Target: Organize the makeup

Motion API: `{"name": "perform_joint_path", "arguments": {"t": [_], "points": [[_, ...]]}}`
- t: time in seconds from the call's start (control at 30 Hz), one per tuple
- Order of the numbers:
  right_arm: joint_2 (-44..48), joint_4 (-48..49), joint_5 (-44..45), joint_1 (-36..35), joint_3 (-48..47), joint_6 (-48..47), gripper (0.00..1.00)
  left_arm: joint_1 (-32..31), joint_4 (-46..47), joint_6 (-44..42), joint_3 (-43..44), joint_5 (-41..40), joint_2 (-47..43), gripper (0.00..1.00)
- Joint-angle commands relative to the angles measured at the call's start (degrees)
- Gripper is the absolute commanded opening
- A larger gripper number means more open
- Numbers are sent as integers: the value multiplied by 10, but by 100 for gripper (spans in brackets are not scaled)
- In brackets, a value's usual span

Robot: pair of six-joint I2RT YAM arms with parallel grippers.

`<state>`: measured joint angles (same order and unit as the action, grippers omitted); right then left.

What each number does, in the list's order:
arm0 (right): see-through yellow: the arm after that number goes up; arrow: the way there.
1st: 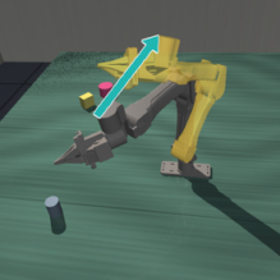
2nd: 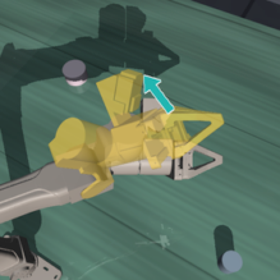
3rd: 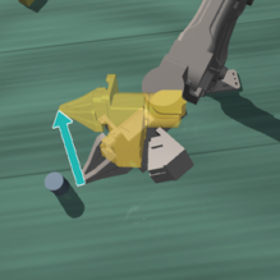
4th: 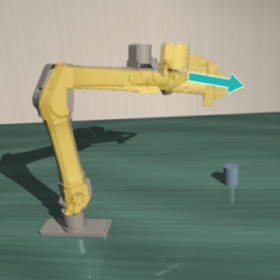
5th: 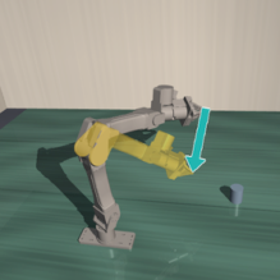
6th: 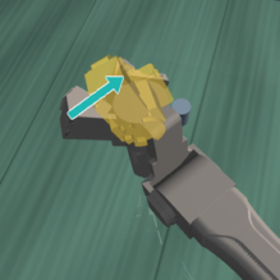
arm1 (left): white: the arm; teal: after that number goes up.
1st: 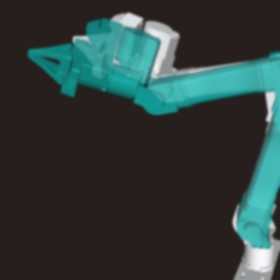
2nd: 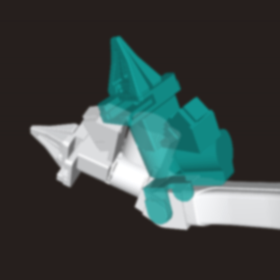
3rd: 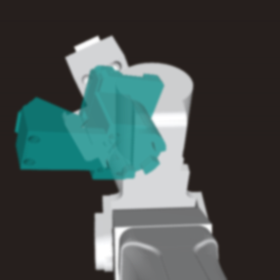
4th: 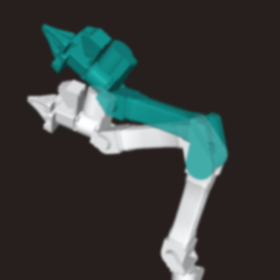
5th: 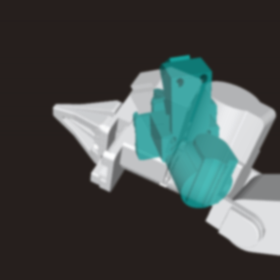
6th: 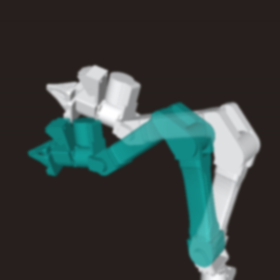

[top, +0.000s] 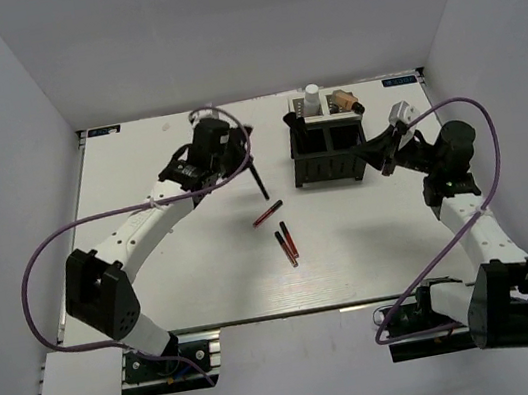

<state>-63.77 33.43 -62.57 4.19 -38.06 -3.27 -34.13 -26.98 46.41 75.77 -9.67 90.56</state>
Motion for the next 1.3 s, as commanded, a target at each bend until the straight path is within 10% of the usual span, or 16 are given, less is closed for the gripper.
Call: {"name": "perform_joint_path", "arguments": {"t": [0.0,0.37,0.93,1.03,1.27], "points": [[40,-75,86,4,20,-51,0,0,156,-125,56,46,6,0],[152,-102,220,7,87,-81,0,-60,537,-267,117,51,165,0],[194,-116,264,10,120,-72,0,-117,488,-346,214,-73,294,1],[192,-116,261,9,119,-72,17,-123,493,-344,191,-84,292,11],[188,-122,249,9,113,-75,48,-133,502,-345,185,-98,280,71]]}}
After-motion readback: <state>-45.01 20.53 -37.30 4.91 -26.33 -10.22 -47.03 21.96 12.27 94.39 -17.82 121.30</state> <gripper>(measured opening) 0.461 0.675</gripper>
